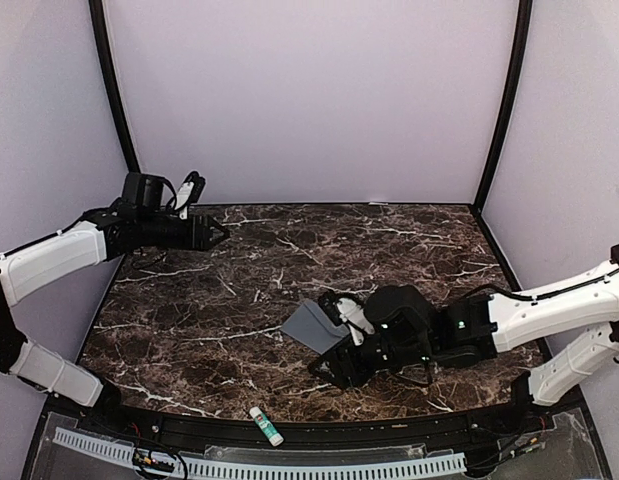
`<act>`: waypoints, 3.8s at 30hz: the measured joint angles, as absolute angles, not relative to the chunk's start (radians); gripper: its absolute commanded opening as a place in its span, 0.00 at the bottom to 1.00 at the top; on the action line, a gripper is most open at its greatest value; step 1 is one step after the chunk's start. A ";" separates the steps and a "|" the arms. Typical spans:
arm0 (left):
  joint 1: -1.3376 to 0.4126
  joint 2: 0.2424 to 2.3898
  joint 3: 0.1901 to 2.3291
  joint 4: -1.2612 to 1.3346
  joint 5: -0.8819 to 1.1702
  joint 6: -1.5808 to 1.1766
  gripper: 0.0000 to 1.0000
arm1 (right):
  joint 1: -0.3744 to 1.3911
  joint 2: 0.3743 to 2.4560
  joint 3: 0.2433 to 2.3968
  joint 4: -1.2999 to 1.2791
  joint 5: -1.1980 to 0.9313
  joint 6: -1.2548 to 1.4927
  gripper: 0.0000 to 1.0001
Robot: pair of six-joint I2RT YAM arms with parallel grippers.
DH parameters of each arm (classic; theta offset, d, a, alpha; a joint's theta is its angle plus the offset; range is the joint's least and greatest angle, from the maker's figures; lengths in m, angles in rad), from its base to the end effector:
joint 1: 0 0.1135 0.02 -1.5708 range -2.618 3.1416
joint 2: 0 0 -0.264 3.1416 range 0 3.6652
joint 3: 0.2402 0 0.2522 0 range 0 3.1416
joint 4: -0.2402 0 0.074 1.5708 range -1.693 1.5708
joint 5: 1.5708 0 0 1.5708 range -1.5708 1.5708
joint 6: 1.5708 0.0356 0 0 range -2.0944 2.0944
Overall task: Place the letter into the envelope and seal it
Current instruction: Pick up the solid glue from the center of the board.
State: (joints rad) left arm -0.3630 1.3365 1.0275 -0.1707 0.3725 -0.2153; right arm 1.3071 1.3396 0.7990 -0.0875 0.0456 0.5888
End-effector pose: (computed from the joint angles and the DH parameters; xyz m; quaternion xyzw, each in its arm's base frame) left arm 0.2809 -0.1205 0.3035 0.1578 0.8307 -0.2971 0.4436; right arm 0.0769 0.2786 0.2315 -0.3034 0.8375 0.3569 0.2813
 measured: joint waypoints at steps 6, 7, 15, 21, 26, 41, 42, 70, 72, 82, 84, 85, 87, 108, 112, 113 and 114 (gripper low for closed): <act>-0.355 1.306 0.887 -0.136 0.336 -0.215 0.59 | 1.422 1.565 0.947 -0.097 0.067 0.619 0.66; -0.355 1.307 0.879 -0.136 0.336 -0.215 0.60 | 1.441 1.607 0.981 -0.108 0.073 0.626 0.66; -0.355 1.307 0.876 -0.100 0.339 -0.218 0.63 | 1.531 1.858 1.252 -0.263 0.144 0.668 0.70; -0.355 1.296 0.876 -0.099 0.336 -0.220 0.63 | 1.566 1.989 1.412 -0.417 0.215 0.691 0.69; -0.355 1.280 0.876 -0.098 0.337 -0.221 0.63 | 1.586 2.044 1.469 -0.506 0.255 0.699 0.65; -0.355 1.279 0.876 -0.098 0.342 -0.221 0.63 | 1.610 2.174 1.626 -0.633 0.296 0.717 0.45; -0.355 1.279 0.876 -0.098 0.342 -0.221 0.63 | 1.610 2.181 1.633 -0.641 0.300 0.717 0.45; -0.386 1.030 0.708 0.057 0.445 -0.418 0.57 | 1.480 1.748 1.161 -0.322 0.330 0.810 0.15; -0.443 0.986 0.687 0.088 0.459 -0.474 0.57 | 1.435 1.621 1.050 -0.185 0.317 0.803 0.15; -0.787 0.960 0.682 0.343 0.517 -0.672 0.58 | 1.341 1.283 0.754 0.327 0.291 0.683 0.15; -0.837 0.992 0.685 0.384 0.528 -0.688 0.60 | 1.341 1.256 0.739 0.384 0.290 0.659 0.15; -0.860 1.013 0.688 0.403 0.532 -0.693 0.60 | 1.341 1.243 0.735 0.410 0.289 0.648 0.15; -0.900 1.055 0.700 0.431 0.540 -0.701 0.61 | 1.341 1.222 0.725 0.464 0.285 0.632 0.14; -1.019 1.253 0.811 0.563 0.553 -0.736 0.60 | 1.341 1.219 0.684 0.617 0.149 0.580 0.12; -1.025 1.260 0.819 0.591 0.563 -0.746 0.51 | 1.341 1.235 0.684 0.620 0.130 0.580 0.12; -1.026 1.261 0.819 0.598 0.566 -0.748 0.50 | 1.341 1.235 0.685 0.625 0.125 0.580 0.11; -1.026 1.263 0.819 0.603 0.568 -0.748 0.50 | 1.341 1.235 0.685 0.627 0.125 0.580 0.11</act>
